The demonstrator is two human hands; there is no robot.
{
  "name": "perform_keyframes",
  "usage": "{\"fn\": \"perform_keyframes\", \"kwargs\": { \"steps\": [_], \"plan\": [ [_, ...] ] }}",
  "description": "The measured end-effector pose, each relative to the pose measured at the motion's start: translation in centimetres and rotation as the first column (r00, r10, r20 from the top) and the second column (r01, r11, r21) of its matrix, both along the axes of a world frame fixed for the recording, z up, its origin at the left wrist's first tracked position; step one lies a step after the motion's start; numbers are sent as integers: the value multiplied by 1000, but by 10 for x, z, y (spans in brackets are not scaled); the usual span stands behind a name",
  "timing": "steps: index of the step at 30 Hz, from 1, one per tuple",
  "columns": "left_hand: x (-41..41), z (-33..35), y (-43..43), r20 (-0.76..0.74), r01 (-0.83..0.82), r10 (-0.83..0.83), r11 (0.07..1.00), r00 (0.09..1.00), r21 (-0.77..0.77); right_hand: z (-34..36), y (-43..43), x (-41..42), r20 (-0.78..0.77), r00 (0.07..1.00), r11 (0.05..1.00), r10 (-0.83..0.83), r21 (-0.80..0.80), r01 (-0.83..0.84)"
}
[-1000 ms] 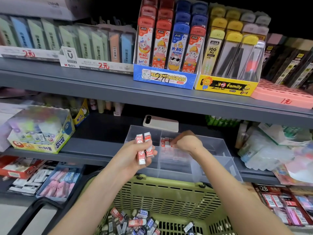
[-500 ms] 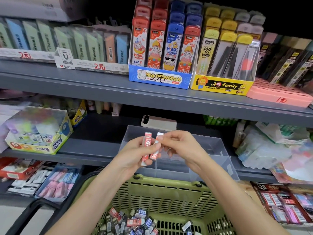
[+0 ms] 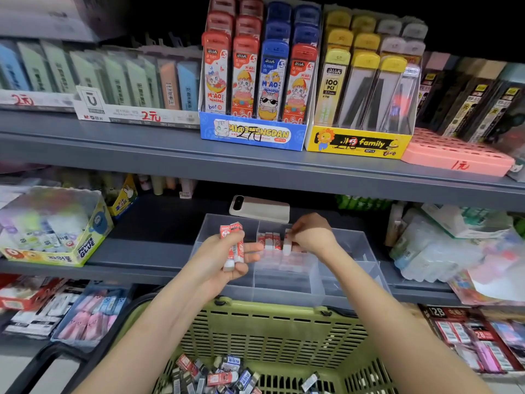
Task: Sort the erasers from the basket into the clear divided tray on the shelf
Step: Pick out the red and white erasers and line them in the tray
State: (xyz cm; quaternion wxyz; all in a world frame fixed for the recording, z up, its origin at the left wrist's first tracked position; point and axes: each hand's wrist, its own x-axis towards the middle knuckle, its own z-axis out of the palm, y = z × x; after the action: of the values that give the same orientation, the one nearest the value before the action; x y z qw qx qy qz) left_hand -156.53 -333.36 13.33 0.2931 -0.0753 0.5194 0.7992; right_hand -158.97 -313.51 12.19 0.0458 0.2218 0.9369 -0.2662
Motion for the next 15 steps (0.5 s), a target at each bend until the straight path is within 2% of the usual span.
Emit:
{"fn": "perform_keyframes", "kwargs": {
  "steps": [2,4,9,11,12,13,14,15],
  "plan": [
    [0,-1,-1,-24,14,-14,1000,1000,-16,0,-4,-4,85,996,993,38,110,-48],
    [0,-2,-3,-54,36,-37,999,998,-28,-2,-7,-7,109,993,986,47,156,-64],
    [0,-5,-4,-89,57,-53,998,995,38,-3,-9,-3,89,992,964,88,243,-108],
    [1,-5,-2,-116,84,-80,996,990,31,-1,-11,4,4,994,962,106,254,-104],
    [2,-5,-2,-124,95,-91,995,988,27,2,-12,11,-96,990,972,100,221,-77],
    [2,-5,-2,-125,100,-96,995,988,28,4,-14,18,-215,973,993,80,105,-59],
    [2,-5,-1,-122,101,-97,994,988,32,8,-17,26,-324,945,990,49,-108,-88],
    [2,-4,-1,-123,104,-100,994,987,34,14,-20,35,-381,924,921,31,-347,-175]
  ]
}}
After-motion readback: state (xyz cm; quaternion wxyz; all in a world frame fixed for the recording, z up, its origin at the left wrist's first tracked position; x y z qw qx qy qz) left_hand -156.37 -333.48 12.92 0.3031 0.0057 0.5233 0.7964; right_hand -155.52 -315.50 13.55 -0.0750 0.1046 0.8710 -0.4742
